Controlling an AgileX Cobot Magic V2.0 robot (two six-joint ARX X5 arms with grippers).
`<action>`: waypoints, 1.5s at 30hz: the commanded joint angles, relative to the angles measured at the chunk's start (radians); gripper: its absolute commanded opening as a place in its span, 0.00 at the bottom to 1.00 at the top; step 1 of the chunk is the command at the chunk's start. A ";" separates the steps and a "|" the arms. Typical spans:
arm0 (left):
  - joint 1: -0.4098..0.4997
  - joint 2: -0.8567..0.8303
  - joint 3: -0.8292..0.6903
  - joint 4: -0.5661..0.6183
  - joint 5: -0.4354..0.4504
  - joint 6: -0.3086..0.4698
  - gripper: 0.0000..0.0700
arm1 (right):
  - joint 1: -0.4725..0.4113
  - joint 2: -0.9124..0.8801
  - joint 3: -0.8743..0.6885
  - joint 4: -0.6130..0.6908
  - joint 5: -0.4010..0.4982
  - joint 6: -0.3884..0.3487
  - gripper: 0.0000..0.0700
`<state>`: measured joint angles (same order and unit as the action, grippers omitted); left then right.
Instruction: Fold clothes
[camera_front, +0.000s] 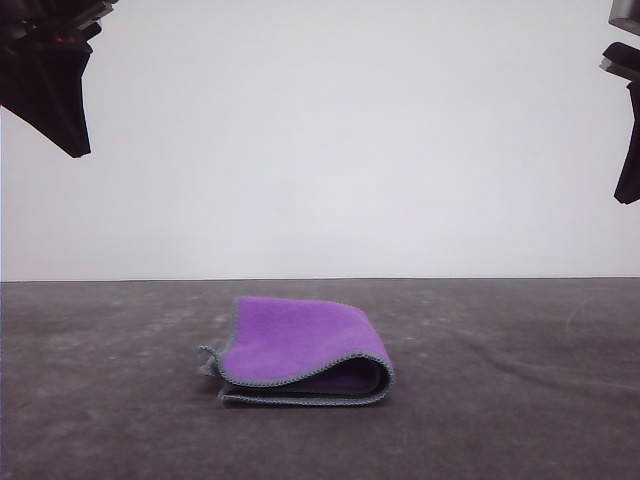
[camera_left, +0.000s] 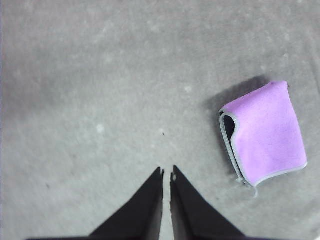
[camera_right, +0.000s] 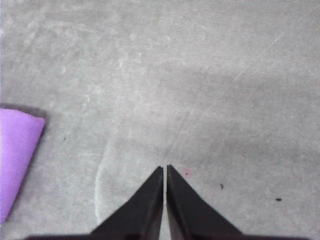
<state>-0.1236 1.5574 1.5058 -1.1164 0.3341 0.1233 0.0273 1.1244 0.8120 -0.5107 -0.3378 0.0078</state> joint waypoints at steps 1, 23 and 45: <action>0.008 -0.008 0.002 0.023 -0.004 0.045 0.02 | 0.003 0.007 0.014 0.010 -0.002 0.014 0.01; 0.068 -0.811 -1.102 0.984 -0.066 -0.155 0.02 | 0.003 0.007 0.014 0.010 -0.002 0.014 0.01; 0.123 -1.514 -1.475 0.905 -0.162 -0.236 0.02 | 0.003 0.007 0.014 0.010 -0.002 0.014 0.01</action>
<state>-0.0010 0.0570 0.0455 -0.2050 0.1758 -0.1015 0.0273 1.1244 0.8120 -0.5105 -0.3375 0.0078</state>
